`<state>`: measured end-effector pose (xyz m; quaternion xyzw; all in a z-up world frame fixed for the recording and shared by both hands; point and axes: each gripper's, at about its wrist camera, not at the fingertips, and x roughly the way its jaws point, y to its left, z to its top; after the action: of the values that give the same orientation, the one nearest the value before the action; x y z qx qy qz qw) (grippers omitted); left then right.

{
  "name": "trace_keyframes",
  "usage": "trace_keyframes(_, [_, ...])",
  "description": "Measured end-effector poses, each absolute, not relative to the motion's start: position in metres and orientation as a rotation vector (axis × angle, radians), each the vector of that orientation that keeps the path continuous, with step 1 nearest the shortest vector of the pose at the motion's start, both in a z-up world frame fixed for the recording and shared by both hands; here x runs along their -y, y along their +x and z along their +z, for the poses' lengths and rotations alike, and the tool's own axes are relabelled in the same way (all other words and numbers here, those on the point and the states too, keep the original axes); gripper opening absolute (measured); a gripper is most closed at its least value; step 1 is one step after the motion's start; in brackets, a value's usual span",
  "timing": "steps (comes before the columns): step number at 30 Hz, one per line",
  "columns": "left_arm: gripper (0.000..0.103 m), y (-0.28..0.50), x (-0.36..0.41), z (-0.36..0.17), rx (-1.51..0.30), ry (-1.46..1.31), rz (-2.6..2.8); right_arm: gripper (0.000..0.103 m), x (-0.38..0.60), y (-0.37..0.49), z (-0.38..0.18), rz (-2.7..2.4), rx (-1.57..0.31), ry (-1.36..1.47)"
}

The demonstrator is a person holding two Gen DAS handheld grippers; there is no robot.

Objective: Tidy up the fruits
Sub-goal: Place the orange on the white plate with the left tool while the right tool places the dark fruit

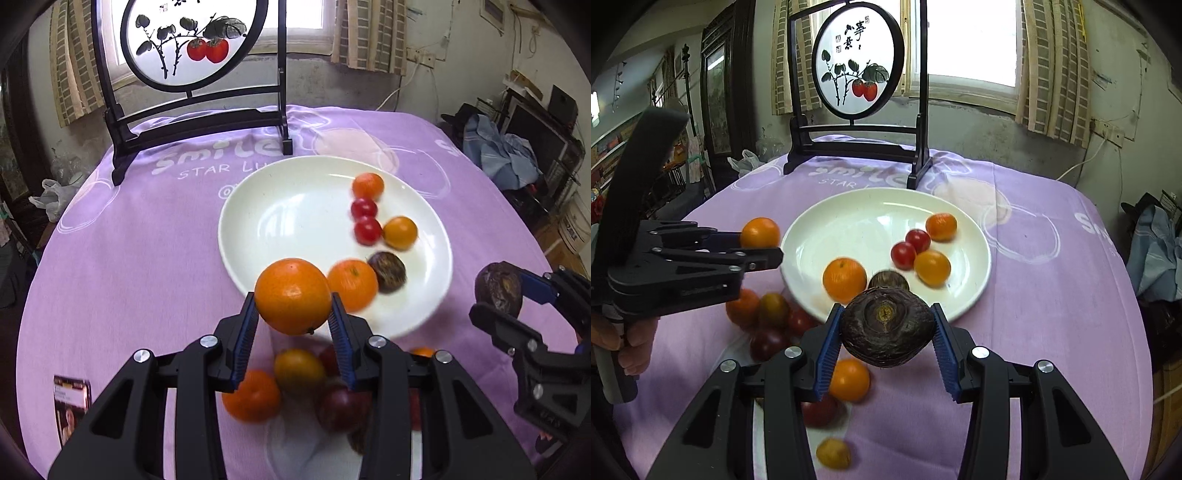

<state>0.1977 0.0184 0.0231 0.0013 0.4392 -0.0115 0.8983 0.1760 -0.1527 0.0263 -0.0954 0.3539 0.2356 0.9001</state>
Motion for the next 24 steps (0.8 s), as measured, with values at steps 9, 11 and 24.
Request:
trace_keyframes(9, [0.038, 0.259, -0.02, 0.002, -0.966, -0.002, 0.021, 0.047, 0.137, 0.228, 0.002, 0.45, -0.792, -0.199])
trace_keyframes(11, [0.038, 0.271, -0.02, -0.006, -0.989, -0.008, 0.032, 0.047, 0.136, 0.236, -0.005, 0.442, -0.812, -0.181])
trace_keyframes(24, [0.073, 0.269, -0.007, -0.003, -0.956, 0.007, 0.06, 0.063, 0.148, 0.238, -0.008, 0.435, -0.846, -0.083])
